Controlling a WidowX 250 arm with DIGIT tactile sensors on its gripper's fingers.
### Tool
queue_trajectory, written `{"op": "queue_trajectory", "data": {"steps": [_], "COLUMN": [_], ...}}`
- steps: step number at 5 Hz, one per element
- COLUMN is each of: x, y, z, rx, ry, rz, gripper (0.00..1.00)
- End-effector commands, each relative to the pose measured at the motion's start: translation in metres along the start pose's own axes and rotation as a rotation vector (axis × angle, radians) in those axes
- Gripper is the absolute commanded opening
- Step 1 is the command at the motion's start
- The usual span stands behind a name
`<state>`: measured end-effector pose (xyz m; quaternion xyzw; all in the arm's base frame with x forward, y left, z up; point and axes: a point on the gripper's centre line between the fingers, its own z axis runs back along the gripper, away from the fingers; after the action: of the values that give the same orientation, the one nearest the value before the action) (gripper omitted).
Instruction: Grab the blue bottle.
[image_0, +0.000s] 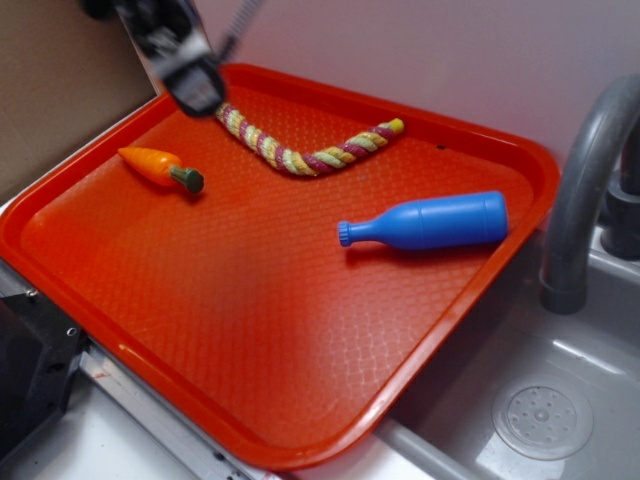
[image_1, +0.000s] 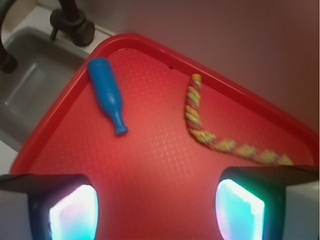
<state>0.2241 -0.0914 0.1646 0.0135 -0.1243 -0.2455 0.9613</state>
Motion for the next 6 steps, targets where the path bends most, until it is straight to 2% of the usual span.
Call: {"op": "queue_trajectory", "data": {"steps": [1, 2, 3, 4, 5, 6], "x": [0.046, 0.051, 0.059, 0.062, 0.062, 0.064], "y": [-0.017, -0.022, -0.029, -0.038, -0.049, -0.057], "z": [-0.044, -0.067, -0.089, -0.113, -0.13, -0.136], "rx": [-0.022, -0.06, -0.052, -0.095, -0.097, -0.136], "ry": [0.012, 0.053, 0.104, 0.145, 0.182, 0.178], "rz": [-0.13, -0.151, -0.201, -0.261, -0.328, -0.374], "gripper": [1.0, 1.0, 1.0, 1.0, 1.0, 1.0]}}
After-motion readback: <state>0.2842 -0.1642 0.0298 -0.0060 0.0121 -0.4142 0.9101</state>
